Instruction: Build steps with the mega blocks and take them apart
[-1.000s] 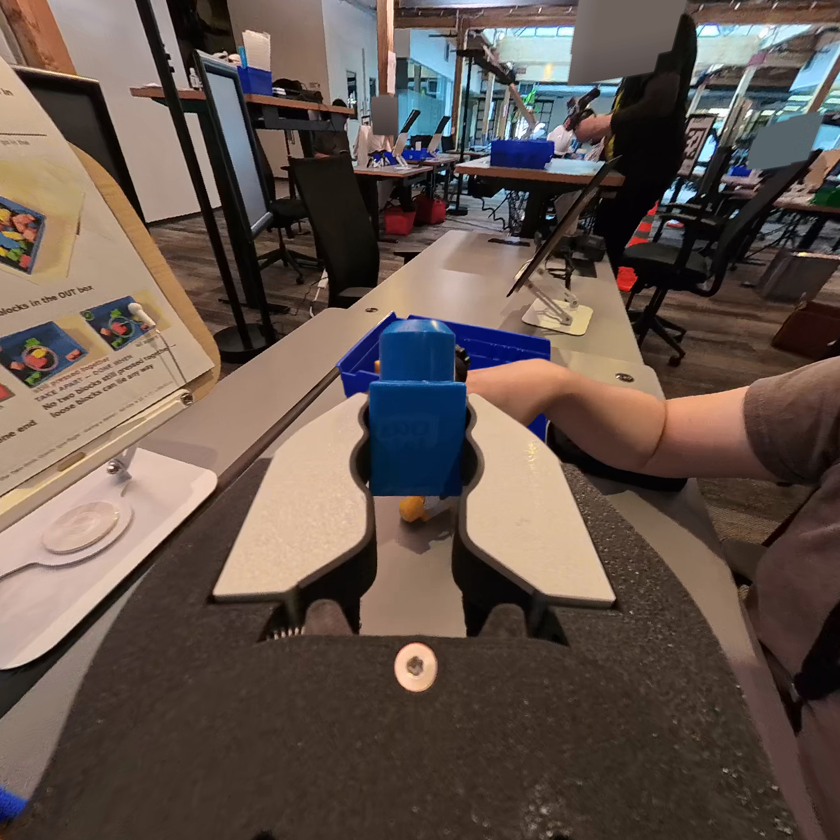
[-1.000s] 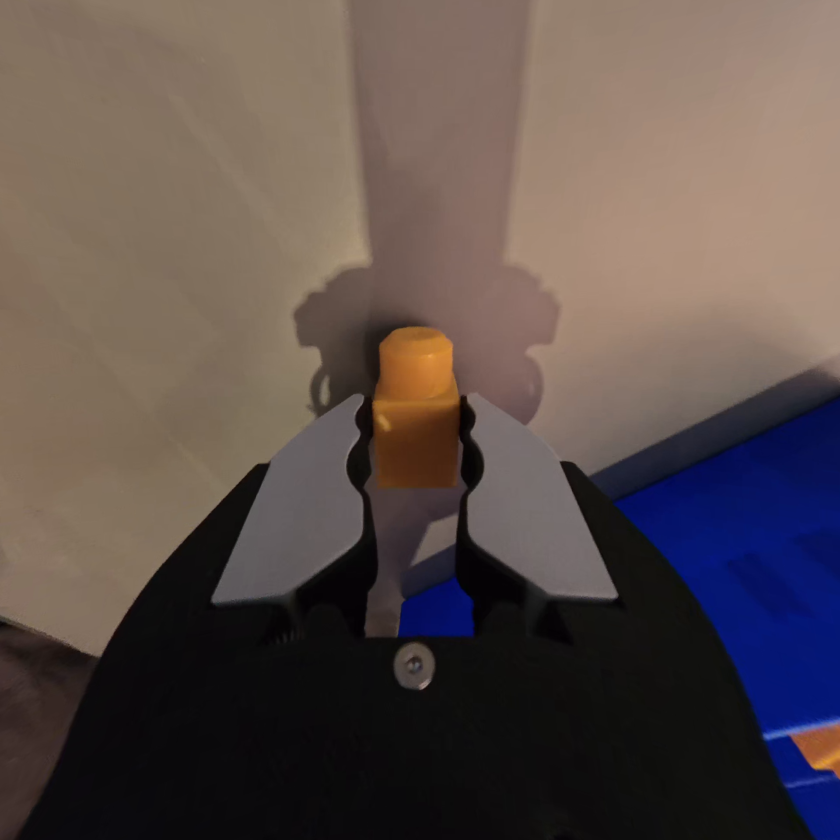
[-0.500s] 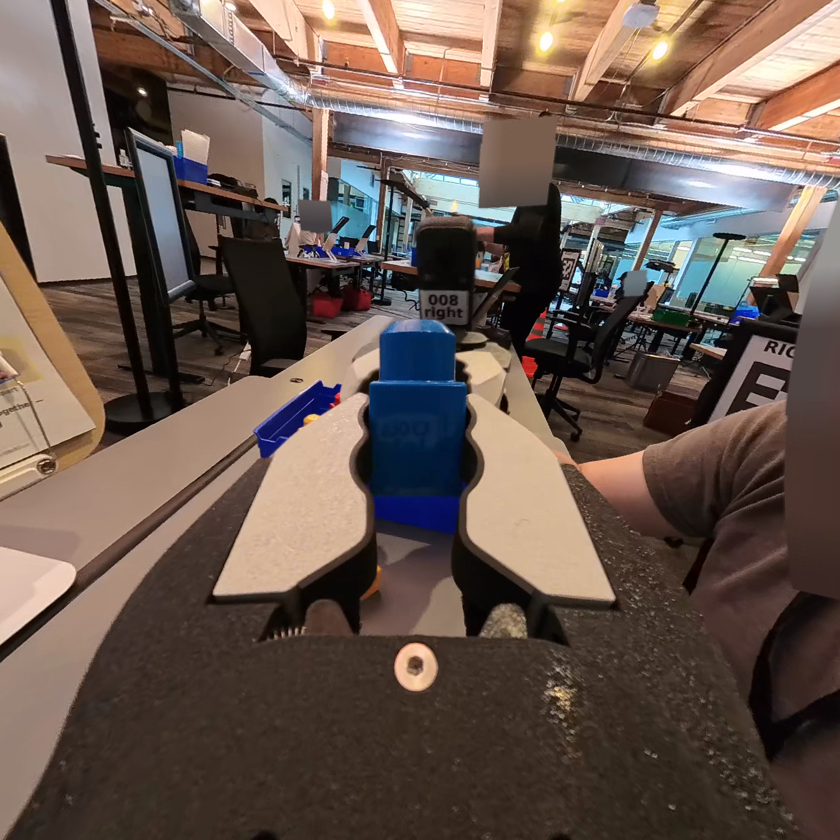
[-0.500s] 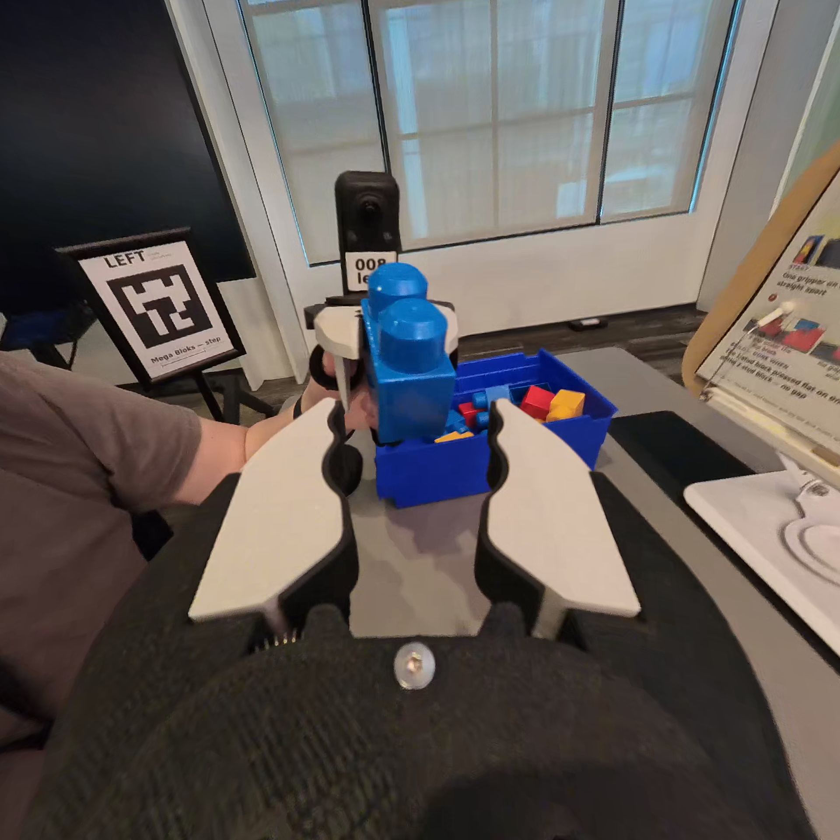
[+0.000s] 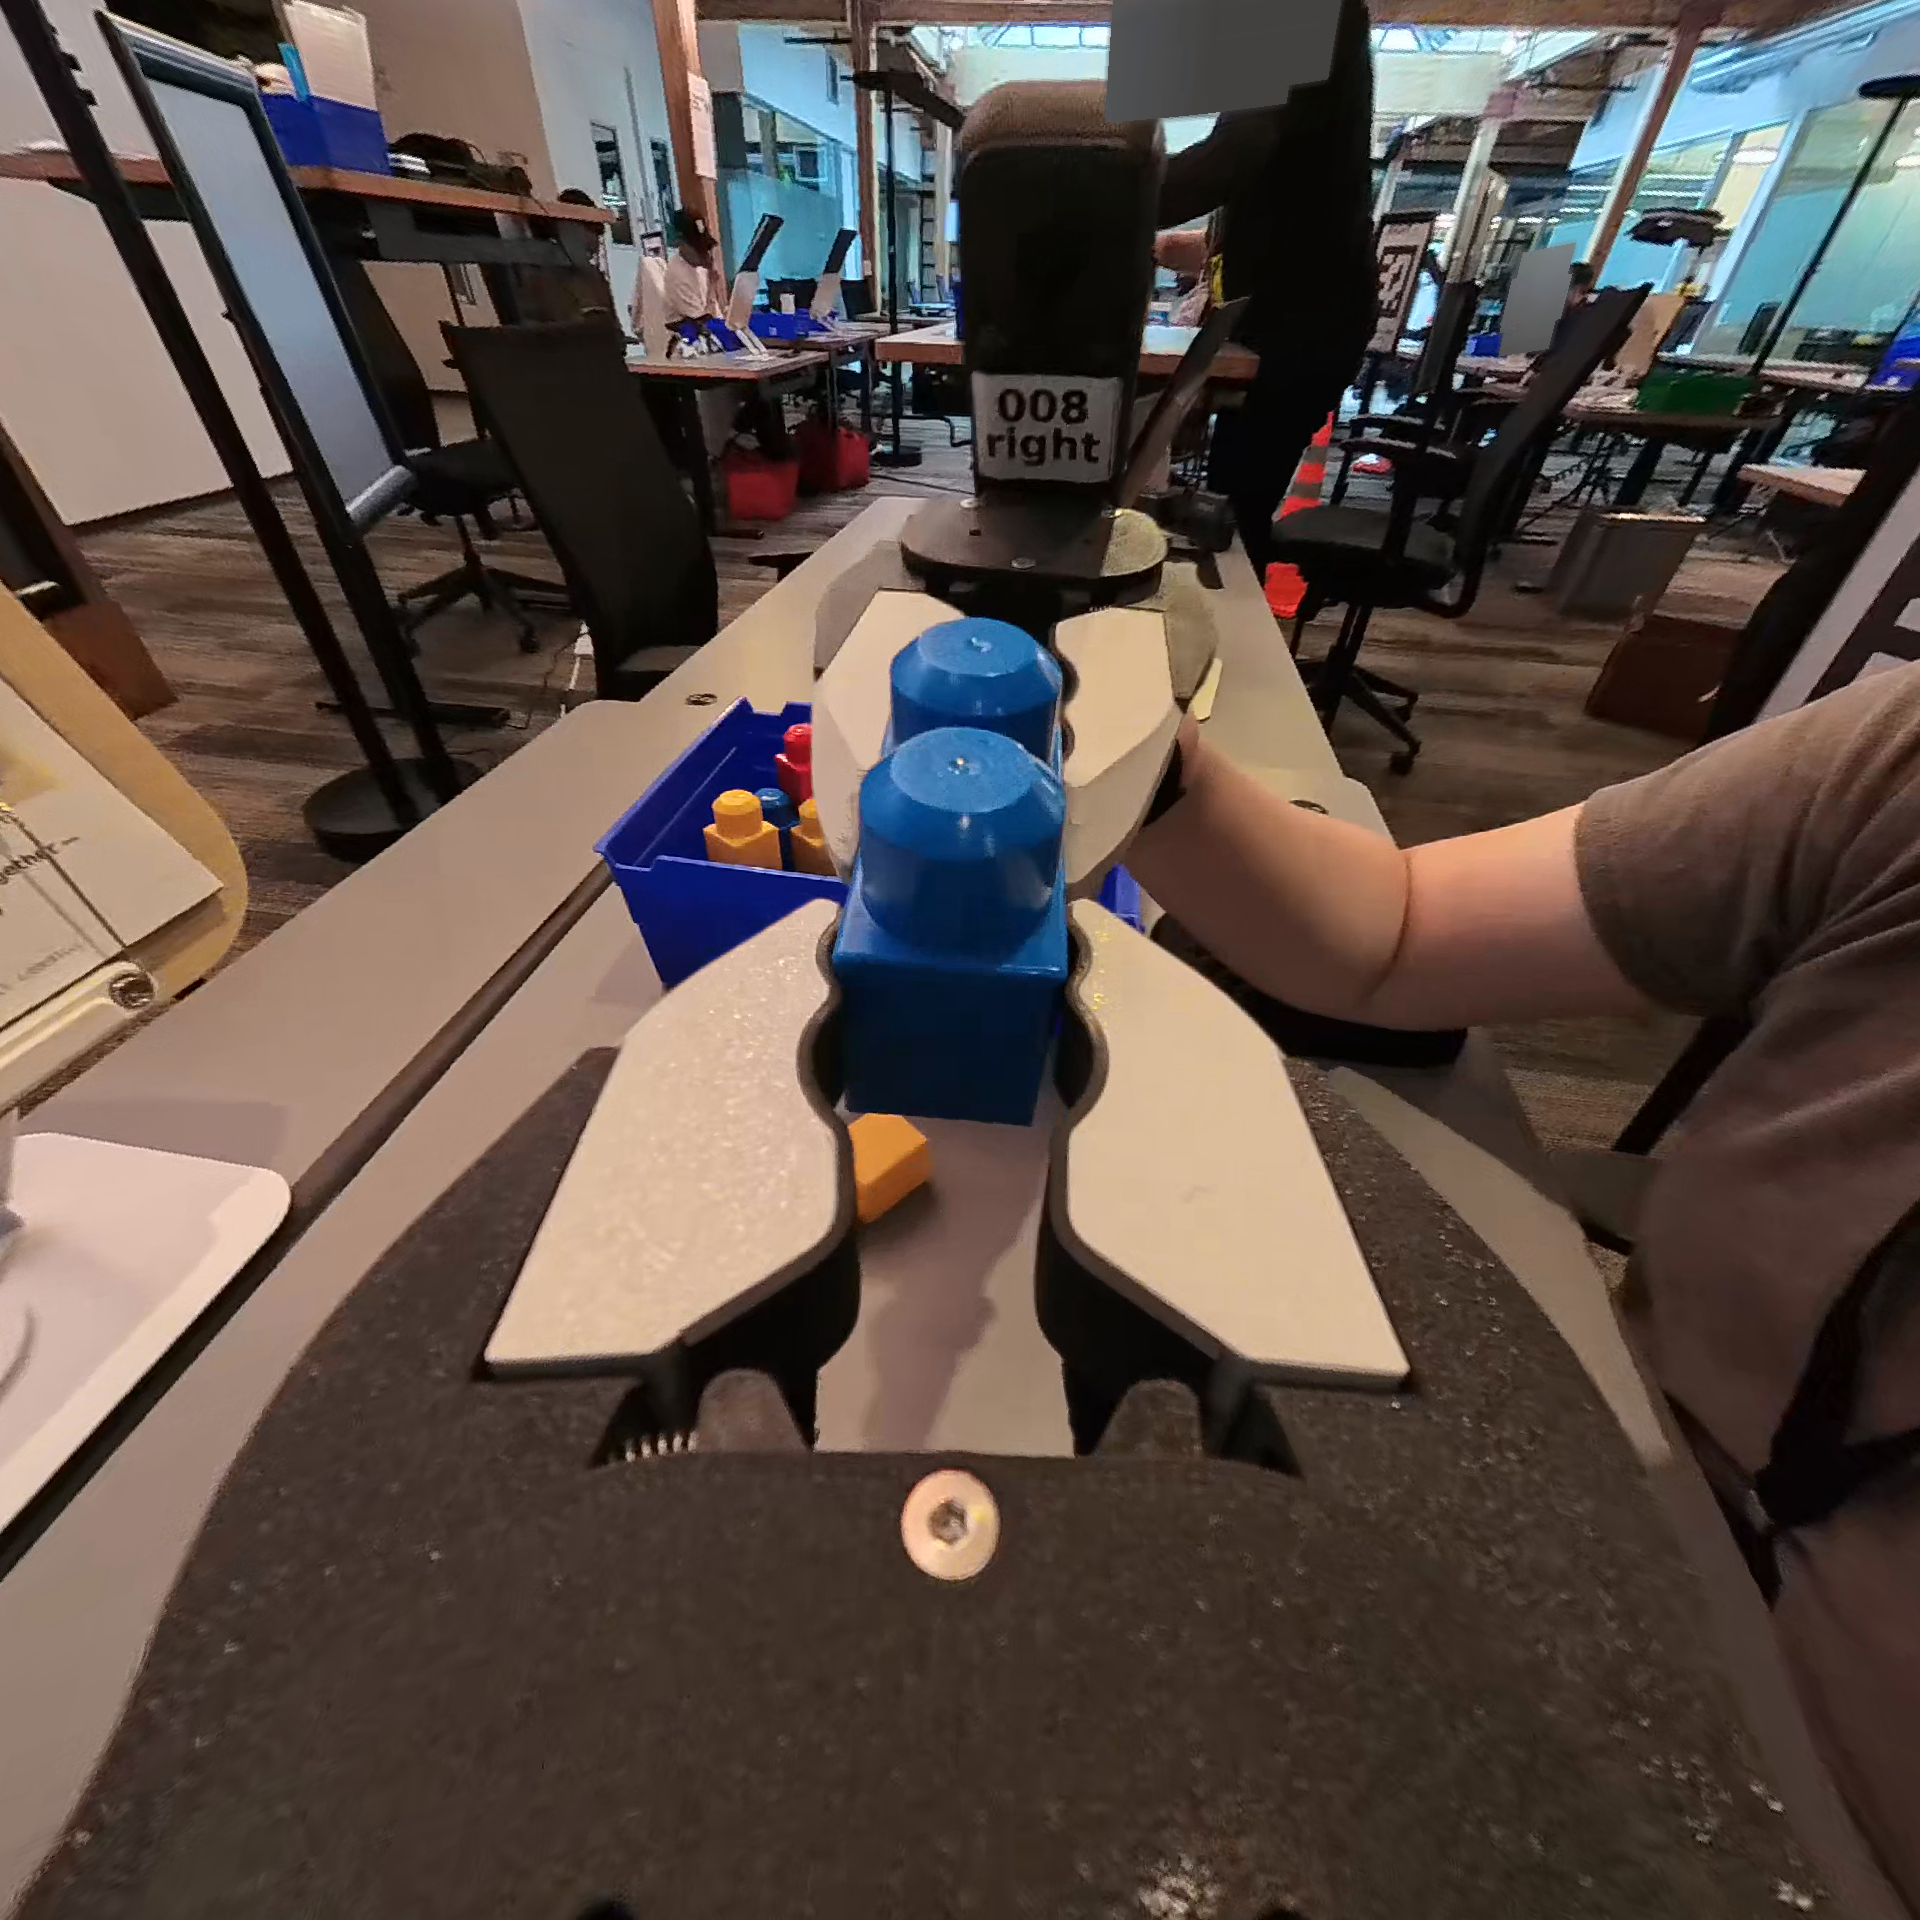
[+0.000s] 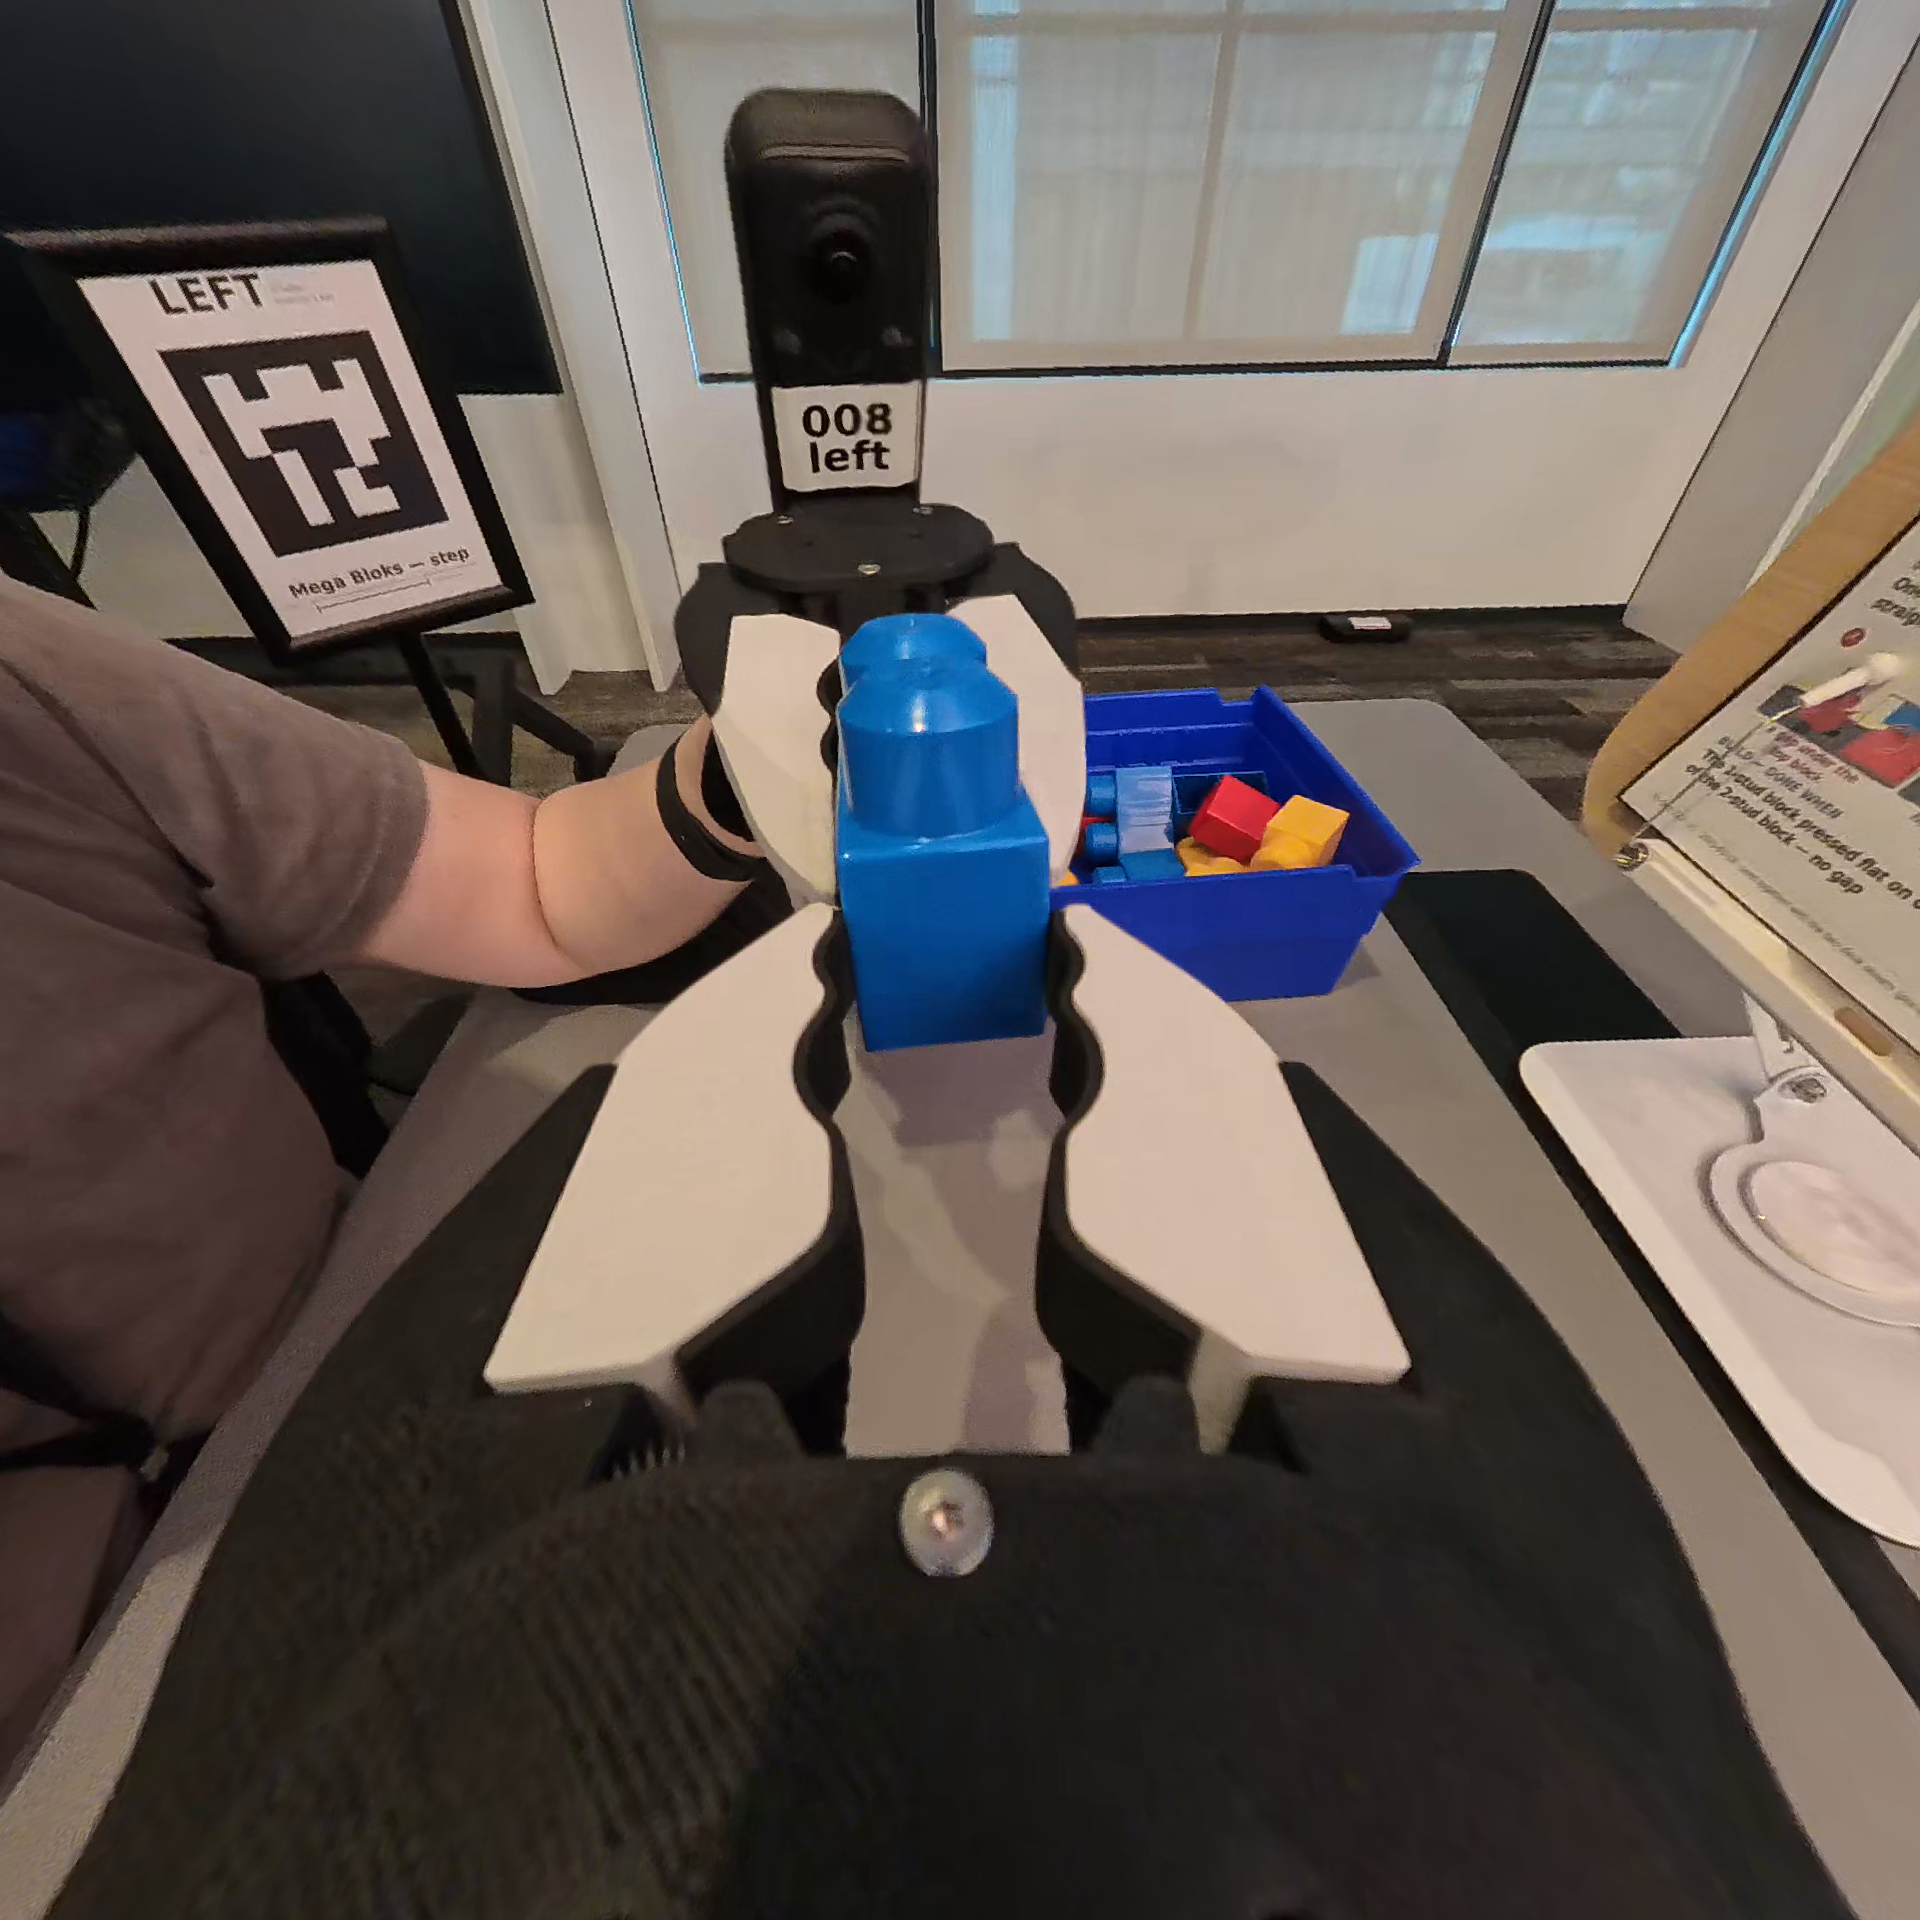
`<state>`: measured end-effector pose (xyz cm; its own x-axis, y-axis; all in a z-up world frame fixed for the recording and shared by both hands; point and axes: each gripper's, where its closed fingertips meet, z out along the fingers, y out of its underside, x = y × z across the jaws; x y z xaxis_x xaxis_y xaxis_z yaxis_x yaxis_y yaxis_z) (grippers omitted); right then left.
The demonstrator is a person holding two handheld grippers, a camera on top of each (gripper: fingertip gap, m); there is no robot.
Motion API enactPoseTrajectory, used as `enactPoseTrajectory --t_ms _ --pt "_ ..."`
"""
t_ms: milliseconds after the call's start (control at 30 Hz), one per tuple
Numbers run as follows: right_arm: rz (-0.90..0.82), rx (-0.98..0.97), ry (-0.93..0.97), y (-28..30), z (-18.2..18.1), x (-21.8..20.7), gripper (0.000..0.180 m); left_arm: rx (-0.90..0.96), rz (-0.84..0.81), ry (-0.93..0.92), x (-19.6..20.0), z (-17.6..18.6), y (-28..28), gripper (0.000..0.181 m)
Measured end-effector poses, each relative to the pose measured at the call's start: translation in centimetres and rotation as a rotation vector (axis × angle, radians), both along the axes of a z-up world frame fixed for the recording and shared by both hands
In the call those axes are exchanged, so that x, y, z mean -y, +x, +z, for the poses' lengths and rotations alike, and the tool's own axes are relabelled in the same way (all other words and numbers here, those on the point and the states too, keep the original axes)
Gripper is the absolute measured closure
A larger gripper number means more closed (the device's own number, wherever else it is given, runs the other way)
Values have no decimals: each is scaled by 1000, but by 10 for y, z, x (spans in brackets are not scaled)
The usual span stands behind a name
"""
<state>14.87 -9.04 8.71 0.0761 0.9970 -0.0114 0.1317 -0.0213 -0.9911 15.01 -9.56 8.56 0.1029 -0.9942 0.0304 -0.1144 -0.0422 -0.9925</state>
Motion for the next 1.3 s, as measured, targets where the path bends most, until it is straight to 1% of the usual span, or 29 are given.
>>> enactPoseTrajectory --t_ms 300,567,600,633,667,700,733,767,833,867,900,933,967,1067,1167,1300 --pt "20 -50 -25 -3 1 -2 143 17 2 -15 -2 0 0 144" --pt "17 -77 0 0 8 -1 143 12 17 -5 -3 3 -2 145" --pt "-2 -88 13 3 11 -4 137 10 26 -2 -5 4 -4 145" --pt "-32 -86 28 8 13 -8 127 17 35 0 -7 6 -8 145" --pt "-70 -54 41 13 10 -15 124 29 48 2 -10 10 -12 145" --pt "-116 17 46 20 0 -24 125 39 64 9 -12 14 -17 145" --pt "-170 130 35 28 -18 -35 125 41 80 21 -13 18 -23 144" --pt "-239 278 1 38 -42 -48 125 40 102 40 -16 22 -28 144" --pt "-363 593 -145 64 -98 -65 126 36 144 78 -19 29 -38 145" --pt "-373 705 -248 72 -123 -63 127 36 162 92 -20 33 -43 144" --pt "-362 779 -350 74 -143 -58 126 38 178 104 -21 36 -48 144" --pt "-354 841 -416 75 -159 -55 126 40 188 113 -21 40 -53 144" --pt "-370 908 -432 78 -173 -56 126 45 197 120 -21 43 -57 144" --pt "-438 1111 -400 90 -205 -59 127 62 207 121 -21 49 -64 145" --pt "-433 1221 -414 92 -225 -53 127 55 213 120 -23 48 -65 144" --pt "-448 1332 -392 100 -241 -53 127 46 202 108 -24 44 -63 144"
